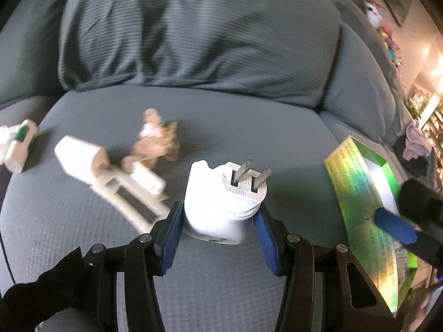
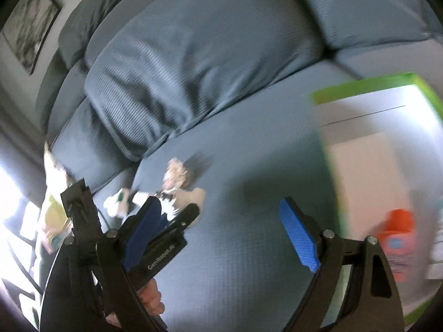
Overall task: Organize rigid objects
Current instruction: 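Reach the left gripper to the white plug adapter and close on it, then lift the white plug adapter with the left gripper and drop it into the box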
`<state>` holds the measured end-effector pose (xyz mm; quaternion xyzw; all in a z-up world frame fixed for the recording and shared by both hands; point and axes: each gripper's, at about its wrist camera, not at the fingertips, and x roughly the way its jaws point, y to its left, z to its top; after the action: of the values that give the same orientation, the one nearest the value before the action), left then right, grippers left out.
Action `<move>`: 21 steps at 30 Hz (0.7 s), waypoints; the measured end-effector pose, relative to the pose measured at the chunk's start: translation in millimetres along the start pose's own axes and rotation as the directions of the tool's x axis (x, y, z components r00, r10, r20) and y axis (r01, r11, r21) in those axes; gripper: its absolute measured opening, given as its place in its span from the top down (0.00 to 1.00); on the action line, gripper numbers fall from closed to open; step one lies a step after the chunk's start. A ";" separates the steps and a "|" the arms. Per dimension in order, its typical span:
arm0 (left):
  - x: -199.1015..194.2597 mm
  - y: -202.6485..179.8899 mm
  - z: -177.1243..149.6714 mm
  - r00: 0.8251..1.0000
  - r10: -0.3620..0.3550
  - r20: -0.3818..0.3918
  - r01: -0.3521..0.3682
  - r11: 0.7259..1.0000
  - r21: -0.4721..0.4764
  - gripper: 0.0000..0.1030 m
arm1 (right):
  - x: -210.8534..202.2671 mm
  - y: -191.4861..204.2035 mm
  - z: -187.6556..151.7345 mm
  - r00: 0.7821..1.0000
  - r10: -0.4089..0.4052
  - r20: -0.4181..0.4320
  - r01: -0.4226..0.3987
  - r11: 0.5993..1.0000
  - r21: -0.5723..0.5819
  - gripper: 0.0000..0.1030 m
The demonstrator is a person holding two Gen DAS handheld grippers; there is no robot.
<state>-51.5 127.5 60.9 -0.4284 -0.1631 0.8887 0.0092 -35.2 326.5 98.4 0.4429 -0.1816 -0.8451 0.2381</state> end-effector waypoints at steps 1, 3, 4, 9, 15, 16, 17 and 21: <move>-0.1 3.7 -0.4 1.000 -0.001 -0.006 0.001 1.000 -0.007 0.50 | 10.0 5.8 -1.3 1.000 0.010 -0.024 -0.010 1.000 -0.004 0.15; -0.4 12.2 -1.8 1.000 -0.007 -0.016 0.006 1.000 -0.020 0.50 | 28.7 14.9 -3.9 0.997 0.017 -0.069 -0.018 1.000 -0.005 0.15; 0.1 16.0 -2.2 1.000 -0.014 -0.019 0.013 1.000 -0.024 0.50 | 39.8 18.8 -5.0 0.995 0.023 -0.098 -0.023 1.000 -0.001 0.15; -0.2 24.0 -4.6 0.997 -0.074 -0.020 0.074 0.997 -0.027 0.50 | 80.0 22.8 -8.8 0.980 0.038 -0.197 -0.028 0.998 0.051 0.15; -2.3 29.2 -5.6 0.993 -0.118 -0.029 0.117 0.993 -0.019 0.50 | 106.7 25.5 -10.5 0.968 0.089 -0.234 -0.061 0.990 0.124 0.15; -2.4 29.9 -5.7 0.991 -0.126 -0.032 0.126 0.992 -0.020 0.50 | 109.7 26.5 -10.3 0.968 0.084 -0.237 -0.055 0.991 0.125 0.16; -2.3 30.9 -5.7 0.990 -0.135 -0.037 0.134 0.991 -0.021 0.50 | 111.2 26.1 -10.7 0.968 0.079 -0.240 -0.050 0.991 0.125 0.18; -1.4 31.5 -6.3 0.989 -0.144 -0.045 0.144 0.990 -0.014 0.50 | 118.9 29.1 -9.2 0.969 0.083 -0.235 -0.053 0.990 0.131 0.27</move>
<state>-41.9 99.3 48.9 -0.4356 -0.1980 0.8749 0.0748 -79.3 234.8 29.8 0.5489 -0.2187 -0.7640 0.2593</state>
